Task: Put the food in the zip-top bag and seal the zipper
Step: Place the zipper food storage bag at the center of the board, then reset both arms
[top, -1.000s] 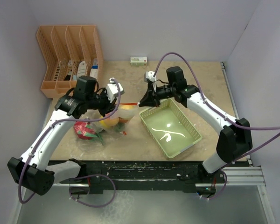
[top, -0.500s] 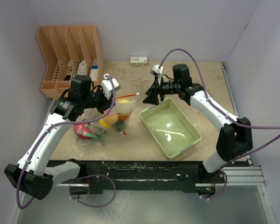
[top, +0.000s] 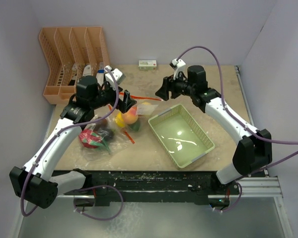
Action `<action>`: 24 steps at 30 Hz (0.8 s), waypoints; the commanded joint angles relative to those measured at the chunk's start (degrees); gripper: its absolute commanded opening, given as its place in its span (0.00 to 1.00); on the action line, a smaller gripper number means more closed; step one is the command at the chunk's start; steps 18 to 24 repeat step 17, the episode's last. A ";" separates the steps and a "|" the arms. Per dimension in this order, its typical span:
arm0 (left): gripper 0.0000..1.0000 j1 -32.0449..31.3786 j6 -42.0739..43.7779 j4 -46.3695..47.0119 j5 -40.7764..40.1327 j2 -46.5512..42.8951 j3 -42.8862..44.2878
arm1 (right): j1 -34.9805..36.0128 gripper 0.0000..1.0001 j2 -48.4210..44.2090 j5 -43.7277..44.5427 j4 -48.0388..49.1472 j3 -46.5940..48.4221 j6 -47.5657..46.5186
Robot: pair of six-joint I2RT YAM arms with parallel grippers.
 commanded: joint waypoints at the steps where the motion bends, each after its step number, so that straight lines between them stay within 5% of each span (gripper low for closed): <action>1: 0.99 0.25 -7.08 7.71 0.06 0.02 -3.80 | 0.16 0.67 -2.99 7.75 2.07 0.33 4.84; 13: 0.99 0.29 -8.58 11.18 -2.53 -4.43 -7.78 | 0.16 0.57 -6.65 13.91 3.03 -3.75 9.07; 24: 0.99 0.27 -8.71 12.20 -3.00 -5.22 -9.38 | 0.18 0.59 -7.25 19.30 -0.94 -2.78 8.56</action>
